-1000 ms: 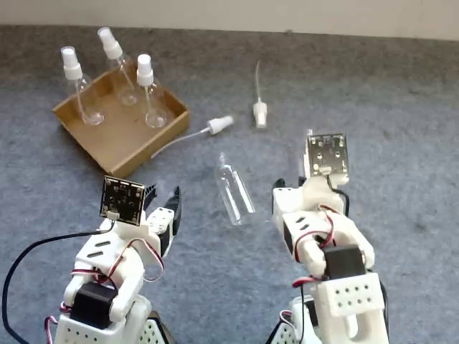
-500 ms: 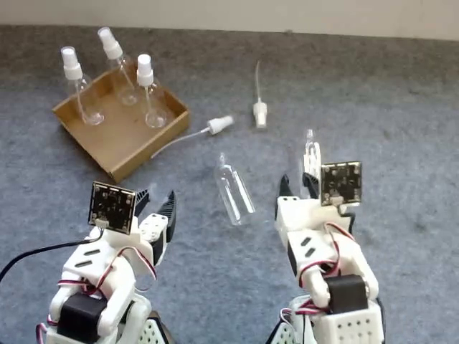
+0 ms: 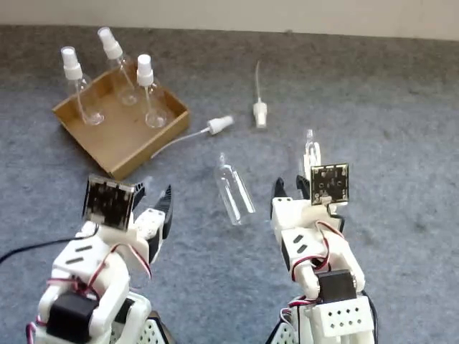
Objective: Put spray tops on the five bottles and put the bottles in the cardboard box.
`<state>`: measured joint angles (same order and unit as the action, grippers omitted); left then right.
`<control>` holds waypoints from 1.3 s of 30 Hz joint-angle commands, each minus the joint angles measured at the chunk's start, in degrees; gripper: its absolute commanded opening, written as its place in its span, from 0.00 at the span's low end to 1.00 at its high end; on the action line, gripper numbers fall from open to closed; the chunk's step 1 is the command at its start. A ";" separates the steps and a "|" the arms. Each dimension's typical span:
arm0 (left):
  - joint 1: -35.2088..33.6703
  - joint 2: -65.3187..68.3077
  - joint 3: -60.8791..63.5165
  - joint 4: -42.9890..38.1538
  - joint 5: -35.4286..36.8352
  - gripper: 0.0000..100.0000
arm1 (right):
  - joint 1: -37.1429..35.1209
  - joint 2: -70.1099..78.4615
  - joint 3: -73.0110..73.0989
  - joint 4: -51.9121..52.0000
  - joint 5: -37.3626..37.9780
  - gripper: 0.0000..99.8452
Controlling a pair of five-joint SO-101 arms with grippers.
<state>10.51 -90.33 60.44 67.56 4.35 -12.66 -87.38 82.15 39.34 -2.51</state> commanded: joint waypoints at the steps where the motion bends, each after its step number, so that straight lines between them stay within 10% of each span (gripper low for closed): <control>1: 0.84 12.26 -8.57 0.00 -0.53 0.08 | 0.84 -0.75 -0.66 -1.89 -0.70 0.12; 18: 5.05 57.36 -30.81 1.32 1.58 0.09 | 0.92 -0.75 1.54 -1.98 -0.70 0.03; 34: 7.78 100.44 -71.34 25.67 9.14 0.09 | 10.15 -0.75 9.19 -15.96 -0.70 0.01; 39: 9.45 109.05 -83.47 33.23 9.23 0.26 | 10.15 -0.75 12.88 -20.53 -0.53 0.01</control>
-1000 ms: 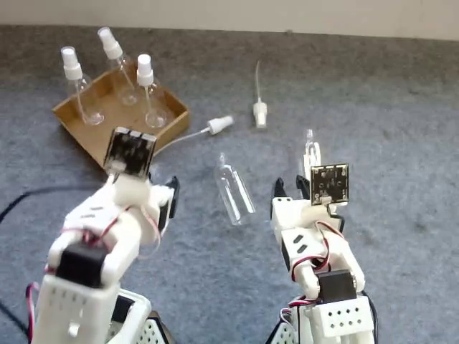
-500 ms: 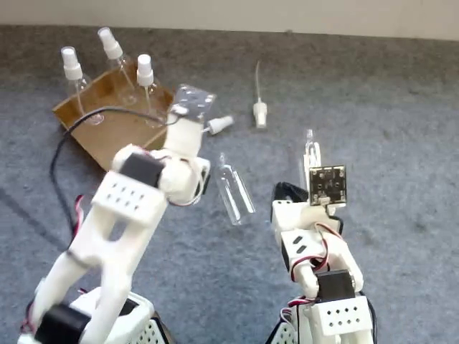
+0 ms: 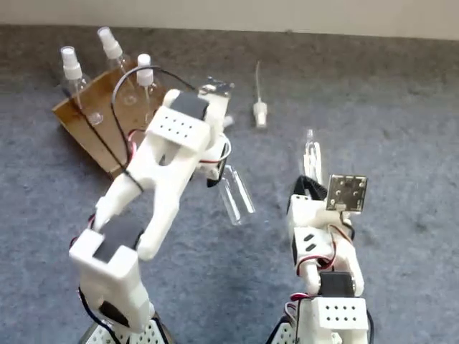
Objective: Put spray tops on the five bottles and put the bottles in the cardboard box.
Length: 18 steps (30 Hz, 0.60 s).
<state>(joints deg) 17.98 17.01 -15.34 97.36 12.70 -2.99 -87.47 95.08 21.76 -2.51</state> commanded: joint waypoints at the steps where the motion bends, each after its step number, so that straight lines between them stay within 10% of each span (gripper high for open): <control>1: 2.68 2.33 -8.48 3.43 0.88 0.31 | 0.48 -0.66 0.04 -2.95 -0.53 0.01; 14: 9.54 3.03 -10.86 3.43 0.97 0.44 | 0.13 -0.66 0.22 -2.95 -0.35 0.01; 18: 6.55 3.12 -11.65 3.43 12.04 0.44 | 0.13 -0.66 0.22 -2.95 -0.35 0.01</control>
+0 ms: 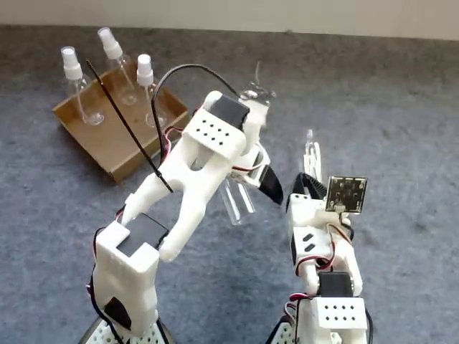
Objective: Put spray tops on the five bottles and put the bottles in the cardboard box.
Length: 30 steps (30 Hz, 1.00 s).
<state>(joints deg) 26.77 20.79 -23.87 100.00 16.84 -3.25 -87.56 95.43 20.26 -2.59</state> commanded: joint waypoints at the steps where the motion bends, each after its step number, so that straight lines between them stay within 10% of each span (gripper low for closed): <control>1: -2.86 -0.66 -3.12 0.79 11.08 0.44 | 0.40 -0.57 -0.13 -1.45 -0.26 0.01; 15: -3.65 -0.48 2.77 0.09 23.30 0.44 | 0.40 -0.57 -0.04 -1.45 -0.26 0.01; 19: -6.90 -0.48 5.05 -3.52 37.45 0.44 | 0.31 -0.57 -0.04 -1.45 -0.26 0.01; 30: -6.81 -0.40 16.92 -17.23 38.15 0.44 | 0.31 -0.57 -0.04 -1.54 -0.26 0.01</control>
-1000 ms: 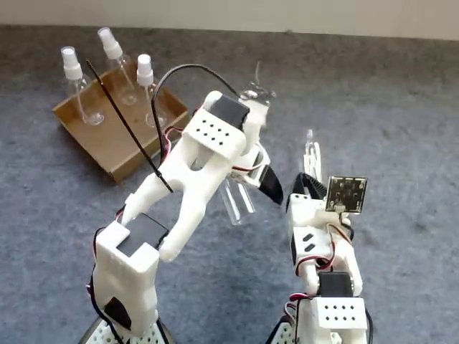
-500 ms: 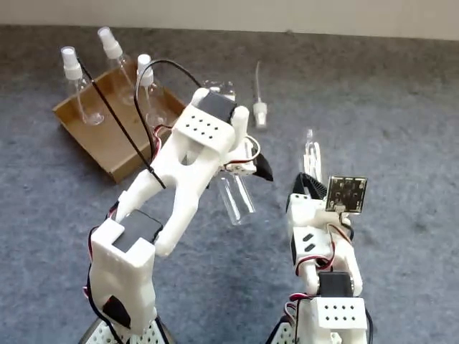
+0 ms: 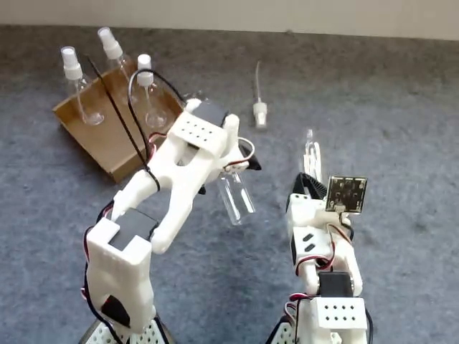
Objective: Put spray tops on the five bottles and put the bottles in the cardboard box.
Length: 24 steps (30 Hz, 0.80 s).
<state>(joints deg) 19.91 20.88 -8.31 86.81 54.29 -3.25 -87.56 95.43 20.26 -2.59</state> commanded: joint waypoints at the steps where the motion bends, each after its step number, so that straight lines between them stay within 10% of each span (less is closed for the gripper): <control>1: 0.40 -0.48 2.15 -5.10 0.70 0.44 | 0.31 -0.57 -0.04 -1.54 -0.26 0.01; 12: 0.84 -0.48 9.63 -12.13 3.96 0.44 | 0.31 -0.57 -0.04 -1.54 -0.26 0.01; 24: 0.31 -0.57 9.71 -11.60 -5.36 0.14 | 0.31 -0.57 -0.04 -1.54 -0.26 0.01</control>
<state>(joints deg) 20.26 20.88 1.71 75.38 52.88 -3.25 -87.56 95.43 20.26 -2.59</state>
